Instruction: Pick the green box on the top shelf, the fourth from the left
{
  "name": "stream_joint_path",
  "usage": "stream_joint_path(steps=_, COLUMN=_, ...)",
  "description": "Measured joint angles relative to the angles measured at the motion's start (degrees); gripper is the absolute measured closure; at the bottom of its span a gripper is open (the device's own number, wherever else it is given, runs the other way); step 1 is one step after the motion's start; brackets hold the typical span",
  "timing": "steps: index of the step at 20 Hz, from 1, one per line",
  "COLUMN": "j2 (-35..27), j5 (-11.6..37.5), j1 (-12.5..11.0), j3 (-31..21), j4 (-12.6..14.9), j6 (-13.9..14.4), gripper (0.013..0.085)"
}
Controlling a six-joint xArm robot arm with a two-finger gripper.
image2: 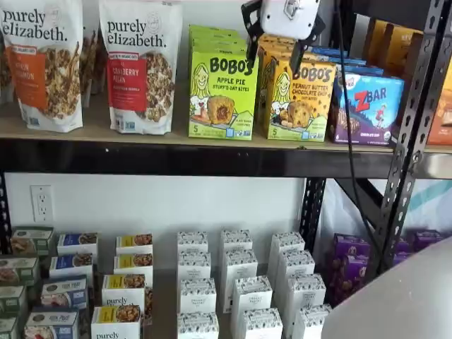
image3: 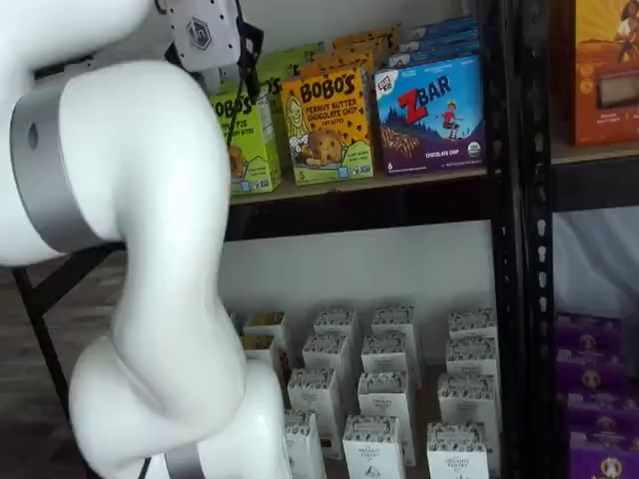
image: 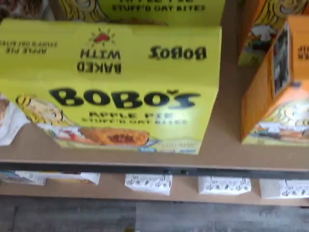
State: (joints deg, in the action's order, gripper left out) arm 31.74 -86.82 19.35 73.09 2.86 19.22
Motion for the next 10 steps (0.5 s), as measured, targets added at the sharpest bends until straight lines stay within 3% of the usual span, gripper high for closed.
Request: stream_joint_path(steps=10, j2=-6.25, j5=-0.75, j1=-0.98, j3=6.02, j4=-1.14, j6=-0.94, gripper=0.0130)
